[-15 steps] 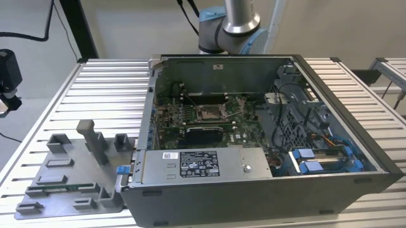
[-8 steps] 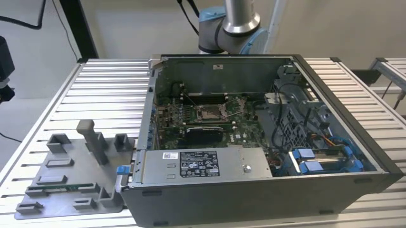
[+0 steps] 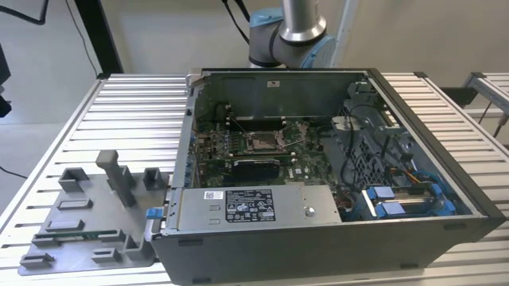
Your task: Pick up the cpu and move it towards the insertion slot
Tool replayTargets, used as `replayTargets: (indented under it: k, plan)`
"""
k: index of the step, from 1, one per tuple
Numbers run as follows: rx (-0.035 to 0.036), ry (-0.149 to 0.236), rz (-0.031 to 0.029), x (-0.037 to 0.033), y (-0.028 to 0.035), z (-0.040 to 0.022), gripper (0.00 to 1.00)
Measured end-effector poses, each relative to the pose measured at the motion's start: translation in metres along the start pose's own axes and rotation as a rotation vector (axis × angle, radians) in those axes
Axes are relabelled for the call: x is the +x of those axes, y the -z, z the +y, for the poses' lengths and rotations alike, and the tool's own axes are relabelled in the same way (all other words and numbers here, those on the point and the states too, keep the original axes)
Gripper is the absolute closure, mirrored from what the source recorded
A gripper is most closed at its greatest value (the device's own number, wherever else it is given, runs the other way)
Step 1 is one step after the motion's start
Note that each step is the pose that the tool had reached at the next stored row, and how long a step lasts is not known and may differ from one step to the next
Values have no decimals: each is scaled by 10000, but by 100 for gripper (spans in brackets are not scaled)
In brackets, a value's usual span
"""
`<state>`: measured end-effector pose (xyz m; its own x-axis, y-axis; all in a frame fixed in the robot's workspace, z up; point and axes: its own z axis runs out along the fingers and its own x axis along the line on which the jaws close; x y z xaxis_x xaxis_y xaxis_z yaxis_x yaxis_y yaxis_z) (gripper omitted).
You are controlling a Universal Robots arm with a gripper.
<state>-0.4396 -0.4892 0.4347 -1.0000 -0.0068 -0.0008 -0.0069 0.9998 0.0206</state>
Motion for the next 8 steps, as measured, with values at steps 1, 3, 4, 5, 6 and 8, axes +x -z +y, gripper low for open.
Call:
replayTargets:
  k: [1,3,4,5,6,8]
  plan:
    - [-1,0,-1,0,20,0,100]
    - [-1,0,-2,0,63,1,100]
    - [-2,0,-2,0,85,2,100]
    - [0,0,0,0,109,2,100]
    - [-1,0,0,0,129,3,100]
    - [-2,0,-2,0,166,3,100]
